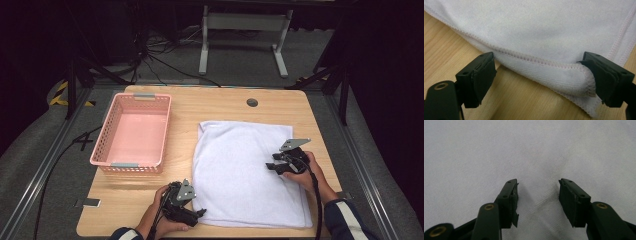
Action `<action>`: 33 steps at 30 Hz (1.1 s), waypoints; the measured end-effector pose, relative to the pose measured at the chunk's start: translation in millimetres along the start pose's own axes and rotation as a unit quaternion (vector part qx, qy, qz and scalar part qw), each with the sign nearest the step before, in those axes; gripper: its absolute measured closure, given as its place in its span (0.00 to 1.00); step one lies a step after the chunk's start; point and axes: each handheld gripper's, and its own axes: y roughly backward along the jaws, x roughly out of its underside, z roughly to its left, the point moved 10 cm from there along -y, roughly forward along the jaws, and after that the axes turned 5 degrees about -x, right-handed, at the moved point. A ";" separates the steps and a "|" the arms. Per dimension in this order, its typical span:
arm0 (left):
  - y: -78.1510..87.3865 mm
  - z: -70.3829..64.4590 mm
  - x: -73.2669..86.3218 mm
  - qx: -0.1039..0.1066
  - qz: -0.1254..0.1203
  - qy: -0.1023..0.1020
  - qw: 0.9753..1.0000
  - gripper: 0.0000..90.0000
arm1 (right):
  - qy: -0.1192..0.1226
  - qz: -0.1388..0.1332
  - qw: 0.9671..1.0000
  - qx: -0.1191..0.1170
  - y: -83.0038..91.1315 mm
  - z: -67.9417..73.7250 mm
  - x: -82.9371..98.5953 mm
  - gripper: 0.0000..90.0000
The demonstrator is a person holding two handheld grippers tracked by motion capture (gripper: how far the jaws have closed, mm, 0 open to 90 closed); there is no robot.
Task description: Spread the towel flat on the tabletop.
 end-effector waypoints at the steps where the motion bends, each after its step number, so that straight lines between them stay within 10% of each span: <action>1: 0.7 -0.7 -0.2 -0.001 0.002 -0.001 1.000 0.17 | 0.008 0.005 1.000 0.008 0.0 0.5 -0.7 0.55; 6: 2.9 -4.7 -0.7 0.009 0.002 -0.014 1.000 0.29 | 0.002 -0.006 1.000 0.018 1.9 0.4 -11.1 0.54; 19: 7.9 -8.9 -1.8 0.033 0.005 -0.024 0.999 0.63 | 0.008 -0.085 0.996 0.016 2.1 5.7 -105.1 0.54; 30: 8.4 -10.3 -2.1 0.040 0.002 -0.033 0.999 0.71 | 0.036 -0.068 0.997 0.025 -28.0 17.2 -139.8 0.56; 33: 12.2 -15.3 1.2 0.050 0.011 -0.039 0.998 0.74 | 0.026 -0.073 0.996 0.044 -18.8 -1.6 -134.6 0.58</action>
